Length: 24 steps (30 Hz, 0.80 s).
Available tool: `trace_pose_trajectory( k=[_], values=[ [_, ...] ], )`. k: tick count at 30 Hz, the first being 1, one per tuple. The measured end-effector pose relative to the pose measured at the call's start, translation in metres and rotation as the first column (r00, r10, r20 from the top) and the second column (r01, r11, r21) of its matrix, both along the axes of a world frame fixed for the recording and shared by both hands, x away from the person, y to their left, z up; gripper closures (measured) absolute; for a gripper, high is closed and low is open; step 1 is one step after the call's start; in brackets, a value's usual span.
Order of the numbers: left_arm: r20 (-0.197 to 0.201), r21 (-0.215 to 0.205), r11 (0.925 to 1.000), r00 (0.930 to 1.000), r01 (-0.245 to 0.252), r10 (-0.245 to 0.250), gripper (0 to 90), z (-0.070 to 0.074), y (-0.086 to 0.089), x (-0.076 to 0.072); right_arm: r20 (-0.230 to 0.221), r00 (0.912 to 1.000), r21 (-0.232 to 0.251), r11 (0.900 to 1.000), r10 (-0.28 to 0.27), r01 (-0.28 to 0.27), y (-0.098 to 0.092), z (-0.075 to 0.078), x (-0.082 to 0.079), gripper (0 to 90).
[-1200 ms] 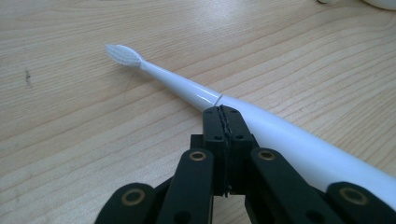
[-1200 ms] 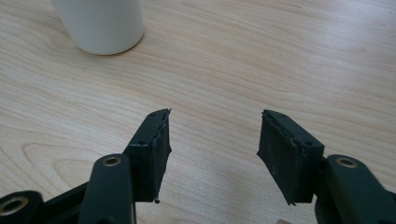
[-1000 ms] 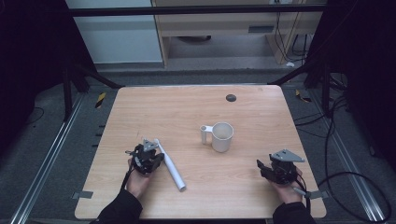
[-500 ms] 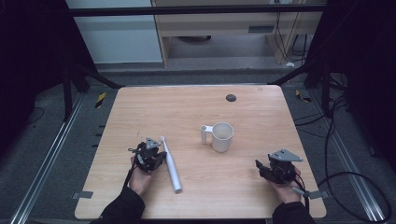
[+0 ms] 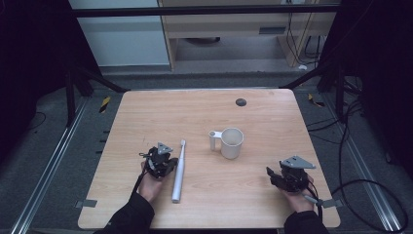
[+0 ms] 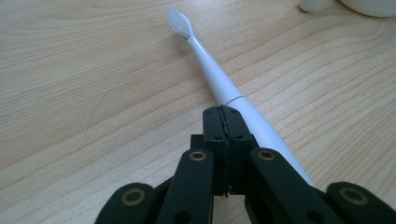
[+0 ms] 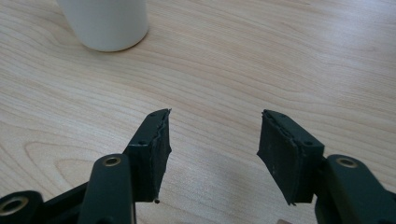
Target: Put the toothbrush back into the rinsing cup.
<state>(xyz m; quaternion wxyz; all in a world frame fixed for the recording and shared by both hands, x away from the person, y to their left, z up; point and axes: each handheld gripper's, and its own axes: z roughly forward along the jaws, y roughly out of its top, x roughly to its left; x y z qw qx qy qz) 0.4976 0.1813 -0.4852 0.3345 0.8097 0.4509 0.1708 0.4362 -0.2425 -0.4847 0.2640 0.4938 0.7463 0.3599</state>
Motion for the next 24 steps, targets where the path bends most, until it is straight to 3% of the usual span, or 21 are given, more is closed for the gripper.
trace_pose_trajectory(
  k=[24],
  values=[
    [0.0,0.004,0.999,0.999,0.044,-0.044,88.9,0.0012,-0.0046,-0.0021,0.001,1.0,-0.002,1.0,0.0,0.0,-0.0001,0.0002,-0.0002,43.1]
  ],
)
